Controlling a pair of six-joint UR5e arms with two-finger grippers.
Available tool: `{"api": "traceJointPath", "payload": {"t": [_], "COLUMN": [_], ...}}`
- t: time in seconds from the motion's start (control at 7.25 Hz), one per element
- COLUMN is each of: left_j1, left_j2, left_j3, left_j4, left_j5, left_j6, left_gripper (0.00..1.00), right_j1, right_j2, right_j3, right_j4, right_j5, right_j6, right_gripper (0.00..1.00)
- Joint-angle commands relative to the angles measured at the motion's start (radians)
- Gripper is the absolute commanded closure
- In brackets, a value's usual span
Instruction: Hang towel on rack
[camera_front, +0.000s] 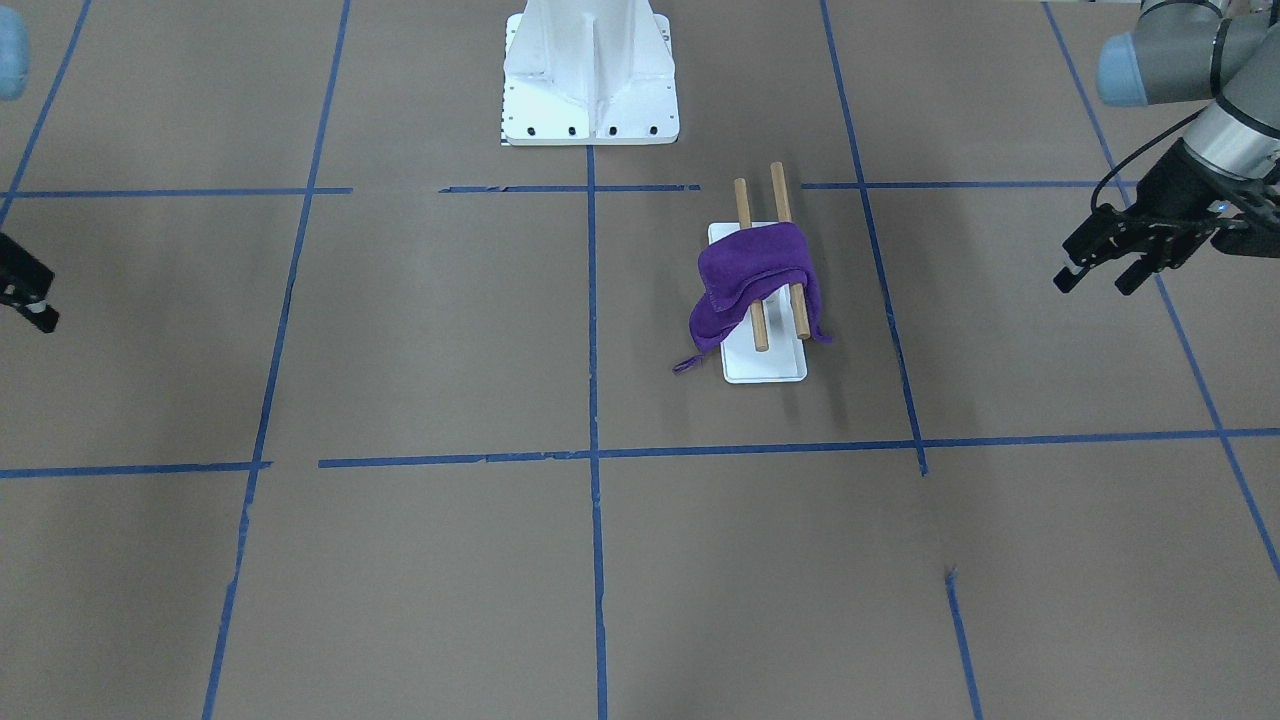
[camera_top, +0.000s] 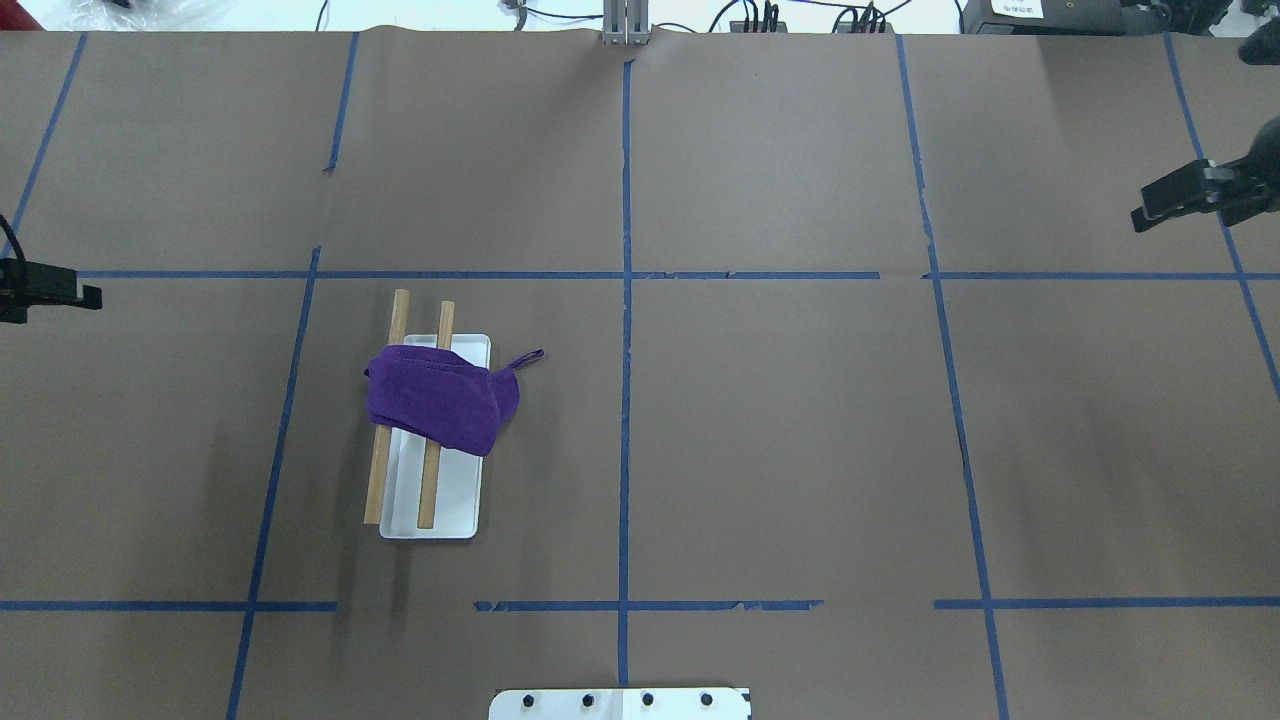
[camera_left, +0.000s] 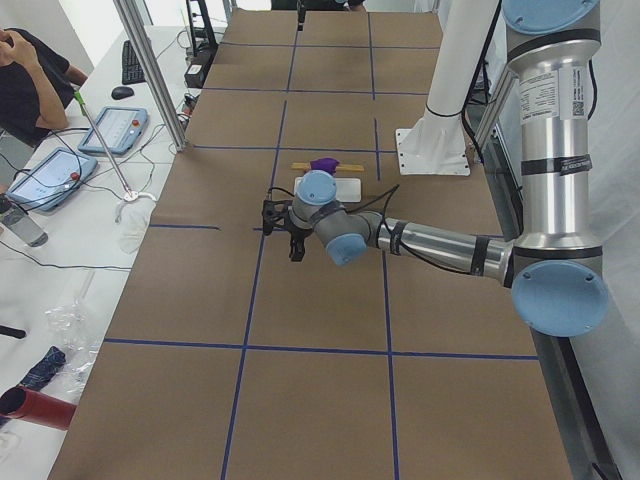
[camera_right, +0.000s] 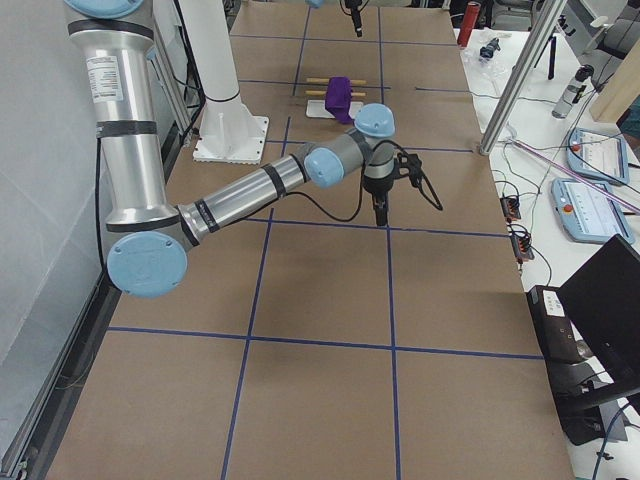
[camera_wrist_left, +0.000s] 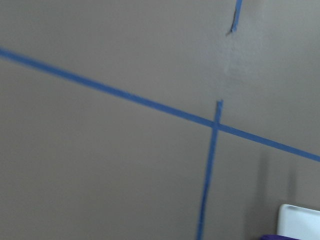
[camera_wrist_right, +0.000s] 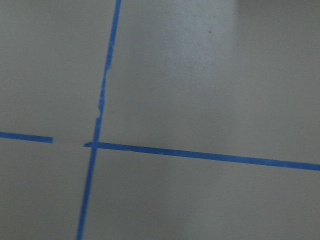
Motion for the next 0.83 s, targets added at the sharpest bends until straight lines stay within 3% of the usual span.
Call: {"api": "traceJointPath", "payload": {"t": [0.0,0.14,0.28,0.41,0.55,0.69], "left_j1": [-0.191,-0.324,-0.406,-0.445,-0.445,-0.441], "left_j2": [0.089,0.055,-0.022,-0.119,-0.124,-0.118], "left_j3": [0.006,-0.003,-0.006,-0.008,-0.008,0.000], "left_j4": [0.059,0.269,0.503,0.796,0.984,0.992], "left_j5": [-0.040,-0.112,-0.116,-0.116,-0.121,-0.121], "left_j6": [0.582,0.749,0.892,0.954,0.976,0.971], "left_gripper": [0.00,0.00,0.00,0.00,0.00,0.00], "right_j1": [0.204,0.273,0.304,0.315,0.313,0.306], "right_j2": [-0.035,0.003,0.011,-0.021,-0.052,-0.084], "right_j3": [-0.132,-0.122,-0.117,-0.108,-0.100,-0.070], "right_j4": [-0.150,-0.317,-0.399,-0.404,-0.394,-0.392], "right_j5": [0.050,0.041,0.039,0.036,0.039,0.029], "right_j6": [-0.423,-0.583,-0.648,-0.658,-0.670,-0.669], "right_gripper": [0.00,0.00,0.00,0.00,0.00,0.00]}}
